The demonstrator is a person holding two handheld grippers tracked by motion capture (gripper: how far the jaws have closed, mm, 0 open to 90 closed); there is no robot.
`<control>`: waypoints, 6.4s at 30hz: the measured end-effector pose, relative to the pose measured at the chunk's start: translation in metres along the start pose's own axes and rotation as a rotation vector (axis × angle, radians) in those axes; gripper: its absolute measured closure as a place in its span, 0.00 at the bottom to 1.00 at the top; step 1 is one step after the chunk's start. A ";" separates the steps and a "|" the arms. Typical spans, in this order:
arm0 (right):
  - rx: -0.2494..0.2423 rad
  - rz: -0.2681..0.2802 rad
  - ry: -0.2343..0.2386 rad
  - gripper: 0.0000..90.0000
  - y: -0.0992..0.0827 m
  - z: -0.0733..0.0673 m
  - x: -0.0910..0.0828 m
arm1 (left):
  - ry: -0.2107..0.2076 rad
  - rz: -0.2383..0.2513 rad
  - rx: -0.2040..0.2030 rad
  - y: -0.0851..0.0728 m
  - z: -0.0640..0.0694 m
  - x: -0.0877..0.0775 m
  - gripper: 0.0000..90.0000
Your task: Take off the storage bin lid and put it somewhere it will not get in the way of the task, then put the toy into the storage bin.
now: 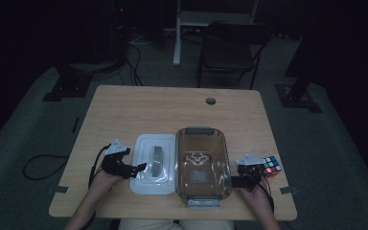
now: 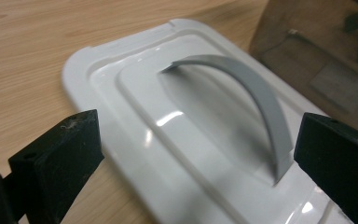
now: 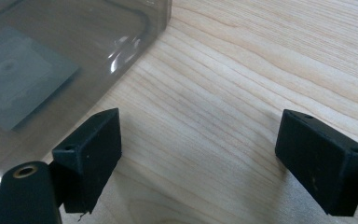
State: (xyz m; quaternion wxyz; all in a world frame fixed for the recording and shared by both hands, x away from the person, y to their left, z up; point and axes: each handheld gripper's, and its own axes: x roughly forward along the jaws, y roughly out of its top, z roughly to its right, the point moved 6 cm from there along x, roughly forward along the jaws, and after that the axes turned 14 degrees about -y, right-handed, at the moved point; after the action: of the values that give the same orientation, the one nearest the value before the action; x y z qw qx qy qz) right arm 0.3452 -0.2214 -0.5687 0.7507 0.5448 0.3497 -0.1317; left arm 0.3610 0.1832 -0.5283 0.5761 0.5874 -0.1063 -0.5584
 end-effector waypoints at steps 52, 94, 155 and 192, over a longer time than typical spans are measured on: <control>0.012 0.047 -0.072 0.14 0.028 0.004 -0.034 | 0.477 -0.092 -0.241 -0.054 -0.057 -0.038 0.00; 0.208 -0.061 -0.251 0.28 -0.037 0.099 -0.042 | 0.481 -0.088 -0.246 -0.054 -0.056 -0.036 0.00; -0.161 0.235 0.146 0.38 0.128 0.001 -0.137 | 0.481 -0.089 -0.245 -0.054 -0.056 -0.037 0.00; -0.645 -0.096 0.429 0.38 0.107 -0.090 -0.088 | 0.479 -0.089 -0.242 -0.054 -0.056 -0.037 0.00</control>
State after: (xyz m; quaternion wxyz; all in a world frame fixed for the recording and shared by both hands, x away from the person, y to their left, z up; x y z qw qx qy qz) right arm 0.3094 -0.1163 -0.4465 0.7862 0.2792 0.5473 0.0669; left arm 0.3637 0.2595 -0.5678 0.6256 0.6338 0.1265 -0.4370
